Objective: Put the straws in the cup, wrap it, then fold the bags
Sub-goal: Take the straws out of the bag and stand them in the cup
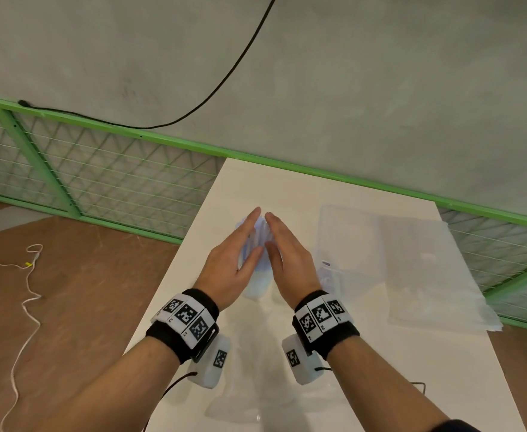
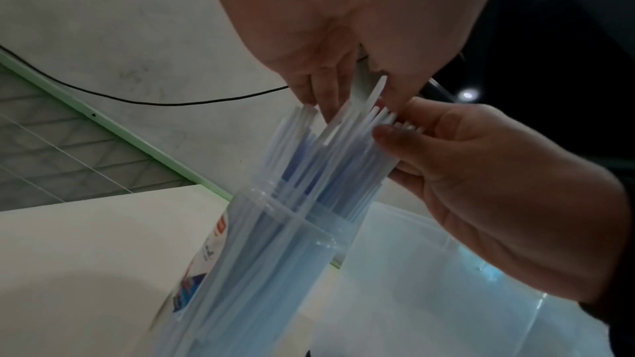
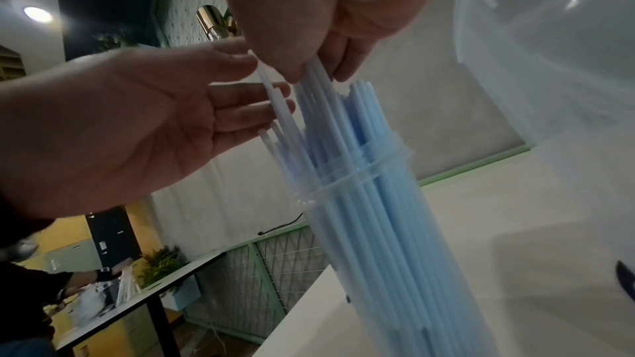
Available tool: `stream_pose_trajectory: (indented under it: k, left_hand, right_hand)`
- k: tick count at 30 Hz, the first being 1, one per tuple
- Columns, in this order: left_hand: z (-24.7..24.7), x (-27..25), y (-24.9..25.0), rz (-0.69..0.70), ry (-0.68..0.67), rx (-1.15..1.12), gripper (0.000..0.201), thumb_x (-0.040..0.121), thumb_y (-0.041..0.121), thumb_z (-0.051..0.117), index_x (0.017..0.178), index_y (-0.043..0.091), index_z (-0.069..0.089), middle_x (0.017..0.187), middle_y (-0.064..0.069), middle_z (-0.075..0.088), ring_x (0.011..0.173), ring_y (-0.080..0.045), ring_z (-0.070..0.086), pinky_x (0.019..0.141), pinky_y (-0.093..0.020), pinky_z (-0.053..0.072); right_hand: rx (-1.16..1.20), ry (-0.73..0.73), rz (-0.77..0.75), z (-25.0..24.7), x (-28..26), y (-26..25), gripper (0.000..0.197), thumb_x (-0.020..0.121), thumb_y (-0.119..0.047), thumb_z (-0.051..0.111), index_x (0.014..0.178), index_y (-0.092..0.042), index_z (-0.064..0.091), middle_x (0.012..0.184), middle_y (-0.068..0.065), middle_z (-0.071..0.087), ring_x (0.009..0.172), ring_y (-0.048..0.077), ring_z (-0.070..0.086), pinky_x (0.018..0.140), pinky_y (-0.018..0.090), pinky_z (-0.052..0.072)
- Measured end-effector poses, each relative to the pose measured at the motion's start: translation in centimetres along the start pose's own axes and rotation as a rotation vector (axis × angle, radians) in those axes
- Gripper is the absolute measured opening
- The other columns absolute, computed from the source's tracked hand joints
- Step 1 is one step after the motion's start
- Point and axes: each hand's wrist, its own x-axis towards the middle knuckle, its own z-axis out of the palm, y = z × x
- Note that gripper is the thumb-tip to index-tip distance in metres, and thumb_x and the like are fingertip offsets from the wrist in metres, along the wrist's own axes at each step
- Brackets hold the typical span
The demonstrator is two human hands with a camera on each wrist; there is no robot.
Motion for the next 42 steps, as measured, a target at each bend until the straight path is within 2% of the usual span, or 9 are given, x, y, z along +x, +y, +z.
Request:
stream_pose_trajectory:
  k: [3,7,13,16,19,25,31,36,42]
  left_hand:
    - [0.3,0.2,-0.8,0.029,0.036,0.052,0.048,0.1,0.016,0.048,0.146,0.03,0.039,0.146,0.012,0.046,0.127,0.009,0.042,0.103,-0.002,0.026]
    - [0.3,0.4,-1.8,0.028,0.114,0.082,0.044,0.097,0.012,0.054,0.139,0.026,0.049,0.138,0.01,0.052,0.135,-0.019,0.043,0.109,-0.006,0.022]
    - [-0.1,0.6,-2.0,0.097,0.2,0.093,0.039,0.092,0.006,0.062,0.129,0.017,0.06,0.119,-0.001,0.068,0.119,-0.02,0.059,0.1,-0.007,0.037]
    - [-0.6,0.9,-2.0,0.145,0.218,0.088,0.034,0.09,0.004,0.064,0.122,0.014,0.066,0.106,0.001,0.072,0.092,-0.01,0.067,0.09,-0.008,0.045]
    - [-0.7,0.9,-2.3,0.147,0.24,0.106,0.029,0.087,0.002,0.068,0.114,0.011,0.07,0.099,-0.003,0.074,0.091,-0.017,0.07,0.092,-0.013,0.047]
    - [-0.6,0.8,-2.5,0.148,0.227,0.121,0.024,0.081,0.004,0.072,0.105,0.008,0.074,0.101,-0.01,0.074,0.108,-0.009,0.06,0.094,-0.001,0.037]
    - [0.1,0.6,-4.3,0.267,0.119,0.316,0.015,0.081,0.011,0.066,0.092,0.011,0.076,0.088,0.0,0.075,0.086,-0.017,0.065,0.087,-0.029,0.045]
    - [0.3,0.1,-4.4,0.289,0.222,0.45,0.018,0.087,0.029,0.062,0.091,0.02,0.077,0.11,0.001,0.068,0.103,-0.021,0.057,0.091,-0.037,0.039]
    - [-0.1,0.2,-2.1,0.138,0.203,0.334,0.038,0.093,0.024,0.053,0.131,0.027,0.054,0.138,0.002,0.049,0.121,-0.009,0.044,0.101,-0.028,0.024]
  right_hand:
    - [-0.107,0.02,-0.058,0.0,0.1,-0.5,0.031,0.102,-0.042,0.044,0.13,-0.044,0.058,0.133,-0.017,0.059,0.118,-0.011,0.053,0.104,0.017,0.04]
    - [-0.124,0.086,-0.129,0.3,0.5,0.2,0.042,0.1,-0.008,0.051,0.142,-0.01,0.048,0.146,0.004,0.049,0.134,0.009,0.044,0.111,0.007,0.025]
    - [-0.034,0.175,-0.185,0.6,0.9,-0.3,0.039,0.094,-0.007,0.061,0.133,-0.013,0.059,0.114,0.003,0.07,0.101,0.009,0.057,0.087,-0.003,0.035]
    - [-0.031,0.192,-0.176,0.7,1.3,-0.3,0.037,0.091,-0.01,0.066,0.128,-0.015,0.064,0.102,0.002,0.074,0.085,0.011,0.062,0.081,0.004,0.042]
    - [-0.053,0.209,-0.182,0.9,1.3,-0.1,0.032,0.089,-0.016,0.068,0.12,-0.014,0.069,0.086,0.003,0.073,0.068,0.018,0.062,0.069,0.016,0.046]
    - [-0.081,0.222,-0.214,0.3,1.4,0.4,0.036,0.08,-0.015,0.074,0.114,-0.005,0.071,0.091,0.01,0.076,0.074,0.024,0.069,0.073,0.018,0.047]
    - [-0.152,0.033,-0.148,-1.1,0.3,0.3,0.047,0.095,-0.01,0.056,0.141,-0.011,0.05,0.128,0.005,0.064,0.103,0.021,0.064,0.09,0.025,0.047]
    - [-0.131,0.084,-0.069,-1.1,-0.3,0.8,0.044,0.098,-0.008,0.053,0.141,-0.017,0.05,0.133,0.0,0.061,0.116,0.017,0.06,0.096,0.011,0.036]
    - [-0.048,0.253,-0.051,-0.9,-0.7,0.8,0.028,0.093,-0.011,0.064,0.121,-0.015,0.068,0.104,0.001,0.073,0.094,0.017,0.066,0.086,0.024,0.048]
